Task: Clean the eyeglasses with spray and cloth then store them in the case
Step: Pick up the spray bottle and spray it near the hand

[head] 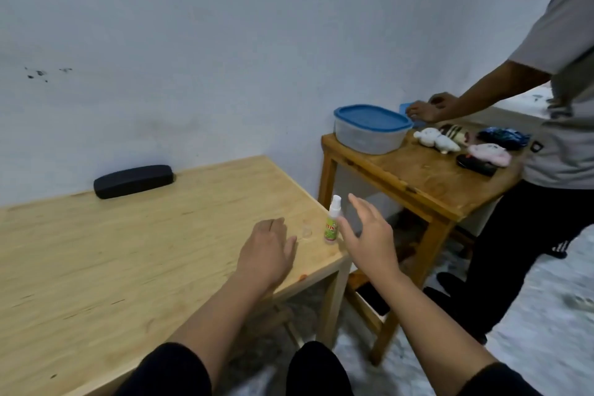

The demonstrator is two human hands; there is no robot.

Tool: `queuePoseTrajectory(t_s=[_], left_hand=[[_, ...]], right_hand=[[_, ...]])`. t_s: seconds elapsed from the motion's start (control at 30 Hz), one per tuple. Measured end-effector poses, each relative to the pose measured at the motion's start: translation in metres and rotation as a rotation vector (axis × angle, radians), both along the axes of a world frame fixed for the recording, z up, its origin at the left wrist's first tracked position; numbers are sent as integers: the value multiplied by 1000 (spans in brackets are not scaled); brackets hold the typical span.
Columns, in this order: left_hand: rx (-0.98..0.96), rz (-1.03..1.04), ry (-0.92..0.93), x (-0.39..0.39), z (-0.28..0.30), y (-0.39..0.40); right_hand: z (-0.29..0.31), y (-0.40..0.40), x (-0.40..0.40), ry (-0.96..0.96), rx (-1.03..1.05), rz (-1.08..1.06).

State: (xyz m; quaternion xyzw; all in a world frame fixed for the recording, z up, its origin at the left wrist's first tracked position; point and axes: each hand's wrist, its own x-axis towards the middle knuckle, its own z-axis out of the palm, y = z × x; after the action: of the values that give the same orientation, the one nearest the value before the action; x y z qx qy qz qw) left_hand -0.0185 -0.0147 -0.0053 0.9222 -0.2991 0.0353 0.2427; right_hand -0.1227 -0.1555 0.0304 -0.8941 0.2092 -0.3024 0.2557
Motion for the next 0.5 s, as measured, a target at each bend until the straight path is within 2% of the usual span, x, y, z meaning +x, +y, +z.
queuePoseTrajectory(t_s=[0.23,0.5], left_hand=[[-30,9,55,1,-14,-9],[-211,-56,60,5,-10,-31]], right_hand=[[-28,2,9,-95,193,-17],[-35,0,24,-183,374,34]])
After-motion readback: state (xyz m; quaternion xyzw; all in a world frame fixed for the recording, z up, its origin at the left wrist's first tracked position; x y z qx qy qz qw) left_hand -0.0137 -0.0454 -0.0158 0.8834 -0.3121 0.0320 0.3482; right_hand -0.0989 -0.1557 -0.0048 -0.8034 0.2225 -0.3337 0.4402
